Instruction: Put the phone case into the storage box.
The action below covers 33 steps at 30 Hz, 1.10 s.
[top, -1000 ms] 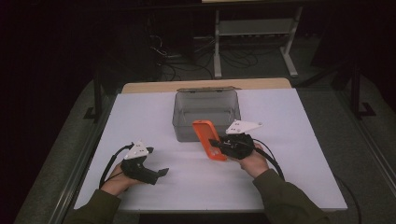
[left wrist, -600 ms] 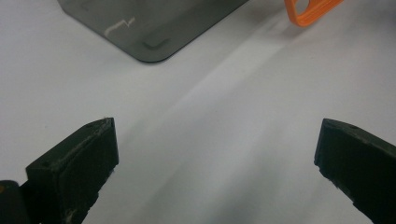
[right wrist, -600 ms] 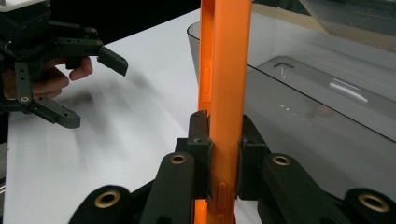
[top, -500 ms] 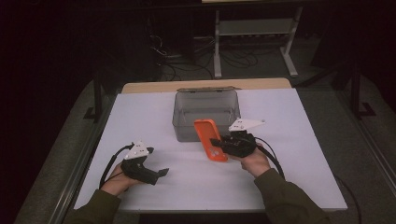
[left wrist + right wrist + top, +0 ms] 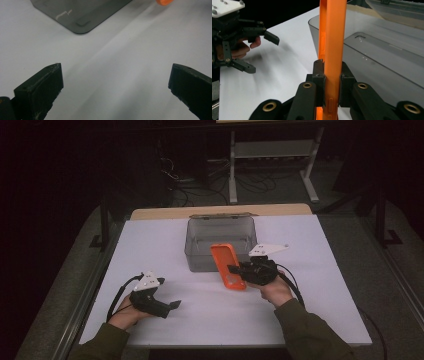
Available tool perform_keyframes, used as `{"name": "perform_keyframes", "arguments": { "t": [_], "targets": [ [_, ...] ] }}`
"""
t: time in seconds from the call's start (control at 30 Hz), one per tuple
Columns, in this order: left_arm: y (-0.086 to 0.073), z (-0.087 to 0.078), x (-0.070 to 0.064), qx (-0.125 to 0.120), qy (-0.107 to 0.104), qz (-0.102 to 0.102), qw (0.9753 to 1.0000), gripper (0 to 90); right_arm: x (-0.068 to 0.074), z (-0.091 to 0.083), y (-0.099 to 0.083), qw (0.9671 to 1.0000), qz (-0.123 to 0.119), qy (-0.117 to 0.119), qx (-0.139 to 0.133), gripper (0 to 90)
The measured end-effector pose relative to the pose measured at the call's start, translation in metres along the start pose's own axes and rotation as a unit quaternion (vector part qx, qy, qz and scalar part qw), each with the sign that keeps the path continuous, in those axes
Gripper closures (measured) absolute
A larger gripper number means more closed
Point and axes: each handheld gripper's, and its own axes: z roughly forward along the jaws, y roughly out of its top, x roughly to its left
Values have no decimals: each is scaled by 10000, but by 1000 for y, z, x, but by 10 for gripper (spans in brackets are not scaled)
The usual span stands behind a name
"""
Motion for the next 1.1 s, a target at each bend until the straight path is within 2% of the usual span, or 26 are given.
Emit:
{"name": "perform_keyframes", "arguments": {
  "t": [0.63, 1.1],
  "targets": [
    [0, 0, 0, -26, 8, 11, 10000, 0, -7, -13, 24, 9997, -127, -167, -155, 786],
    [-1, 0, 0, -34, -20, -2, 10000, 0, -16, -16, 45, 9991, -101, -303, -294, 786]
  ]
}}
